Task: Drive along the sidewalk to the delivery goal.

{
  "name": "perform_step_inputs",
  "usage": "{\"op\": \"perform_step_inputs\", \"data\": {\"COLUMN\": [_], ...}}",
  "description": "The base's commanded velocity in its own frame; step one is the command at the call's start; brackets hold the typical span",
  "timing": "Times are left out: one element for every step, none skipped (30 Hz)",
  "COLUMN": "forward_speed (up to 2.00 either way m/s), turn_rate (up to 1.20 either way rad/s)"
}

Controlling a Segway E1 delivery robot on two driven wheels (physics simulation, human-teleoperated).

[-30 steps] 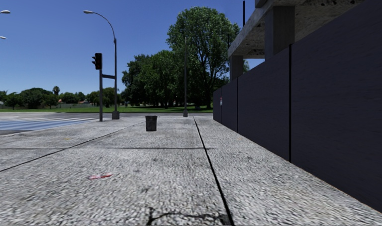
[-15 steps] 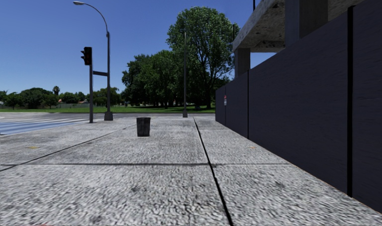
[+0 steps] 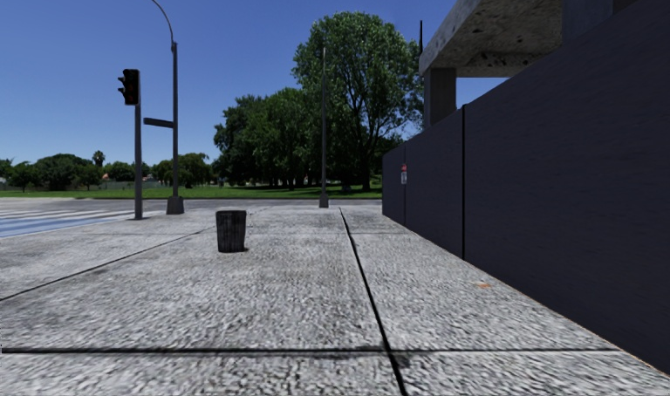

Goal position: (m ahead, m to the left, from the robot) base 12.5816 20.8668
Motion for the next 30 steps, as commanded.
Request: {"op": "perform_step_inputs", "data": {"forward_speed": [2.0,2.0,2.0,2.0,2.0,2.0,2.0,2.0,2.0,2.0,2.0,2.0,2.0,2.0,2.0,2.0,2.0,2.0,2.0,2.0,2.0,2.0,2.0,2.0,2.0,2.0,2.0,2.0,2.0,2.0], "turn_rate": [0.0,0.0,0.0,0.0,0.0,0.0,0.0,0.0,0.0,0.0,0.0,0.0,0.0,0.0,0.0,0.0,0.0,0.0,0.0,0.0,0.0,0.0,0.0,0.0,0.0,0.0,0.0,0.0,0.0,0.0]}}
